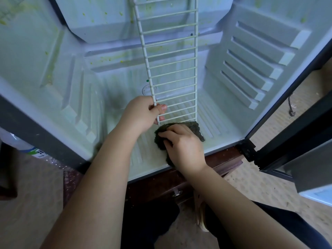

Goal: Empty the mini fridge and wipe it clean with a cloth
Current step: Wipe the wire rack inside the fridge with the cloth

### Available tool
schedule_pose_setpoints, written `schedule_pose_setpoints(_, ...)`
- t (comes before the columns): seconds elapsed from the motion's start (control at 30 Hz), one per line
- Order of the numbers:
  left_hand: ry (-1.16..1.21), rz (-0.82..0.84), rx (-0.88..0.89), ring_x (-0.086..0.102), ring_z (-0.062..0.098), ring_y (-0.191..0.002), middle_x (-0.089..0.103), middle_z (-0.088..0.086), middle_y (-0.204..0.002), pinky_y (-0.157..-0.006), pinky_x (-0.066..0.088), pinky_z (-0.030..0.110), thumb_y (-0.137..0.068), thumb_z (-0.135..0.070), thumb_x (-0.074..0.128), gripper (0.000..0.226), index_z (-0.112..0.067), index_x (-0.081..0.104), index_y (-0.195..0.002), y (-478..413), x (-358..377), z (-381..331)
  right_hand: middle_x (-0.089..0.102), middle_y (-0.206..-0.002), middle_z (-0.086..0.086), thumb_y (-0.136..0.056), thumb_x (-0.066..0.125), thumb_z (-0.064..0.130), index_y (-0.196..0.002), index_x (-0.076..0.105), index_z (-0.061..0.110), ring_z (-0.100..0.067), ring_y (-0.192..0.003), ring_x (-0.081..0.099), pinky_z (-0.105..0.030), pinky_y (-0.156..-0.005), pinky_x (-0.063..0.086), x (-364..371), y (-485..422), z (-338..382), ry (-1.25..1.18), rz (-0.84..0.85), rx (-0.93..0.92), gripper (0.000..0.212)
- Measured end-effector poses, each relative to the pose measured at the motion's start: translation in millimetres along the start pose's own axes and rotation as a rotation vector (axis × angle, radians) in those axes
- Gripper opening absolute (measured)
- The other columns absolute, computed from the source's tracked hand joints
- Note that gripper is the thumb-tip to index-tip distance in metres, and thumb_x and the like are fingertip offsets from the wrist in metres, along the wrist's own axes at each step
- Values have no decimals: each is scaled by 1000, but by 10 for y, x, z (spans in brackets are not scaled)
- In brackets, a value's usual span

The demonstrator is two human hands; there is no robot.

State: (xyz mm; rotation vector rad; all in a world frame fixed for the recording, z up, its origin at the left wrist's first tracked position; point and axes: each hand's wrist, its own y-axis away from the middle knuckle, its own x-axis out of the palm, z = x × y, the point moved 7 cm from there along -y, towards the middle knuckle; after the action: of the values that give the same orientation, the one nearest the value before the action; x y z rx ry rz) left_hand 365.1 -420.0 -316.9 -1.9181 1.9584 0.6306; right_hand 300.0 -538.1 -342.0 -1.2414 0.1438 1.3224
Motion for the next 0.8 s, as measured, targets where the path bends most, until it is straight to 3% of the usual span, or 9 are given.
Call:
schedule_pose_setpoints(0.17, 2, 18, 18, 63, -8, -56, 69, -1, -93, -43, 39, 6, -98, -20, 56, 13, -12, 63, -90, 32, -8, -37, 67, -86, -2, -70, 73, 0, -88, 76, 10, -27, -86, 63, -31, -54, 53, -244, -11, -370, 74, -7, 87, 21)
schedule_pose_setpoints(0.3, 28, 24, 23, 63, -5, -61, 68, -2, -88, -42, 39, 6, -97, -20, 57, 13, -15, 62, -87, 40, -4, -55, 65, -90, -1, -75, 70, 0, -92, 76, 12, -26, -93, 61, -31, -63, 51, -401, -3, -704, 92, -2, 266, 22)
schedule_pose_setpoints(0.4, 20, 22, 22, 64, -7, -57, 68, -7, -83, -43, 39, 6, -97, -22, 58, 14, -17, 61, -84, 36, 5, -43, 63, -87, -7, -73, 67, -5, -92, 74, 7, -31, -89, 61, -34, -60, 52, -350, -3, -690, 90, -10, 309, 23)
schedule_pose_setpoints(0.53, -2, 5, 13, 67, -4, -65, 68, -13, -83, -43, 40, 8, -97, -24, 58, 15, -17, 62, -84, 17, 0, -19, 61, -76, -11, -63, 70, -5, -79, 72, 3, -33, -69, 61, -34, -47, 50, -209, -61, -370, 88, -12, 199, 19)
schedule_pose_setpoints(0.67, -22, -5, 2, 69, -1, -66, 68, -15, -83, -45, 42, 12, -96, -26, 59, 18, -23, 60, -79, 11, -4, -5, 58, -69, -6, -43, 86, -2, -68, 67, 8, -27, -59, 58, -20, -42, 36, 49, -73, -1, 123, 65, 120, 33)
schedule_pose_setpoints(0.8, -32, 8, 2, 66, -5, -59, 68, -14, -83, -45, 43, 10, -97, -25, 58, 17, -21, 60, -80, 32, -17, -37, 58, -71, -6, -58, 83, 5, -71, 67, 8, -27, -62, 59, -25, -38, 43, 36, -73, -24, 100, 28, 63, 21)
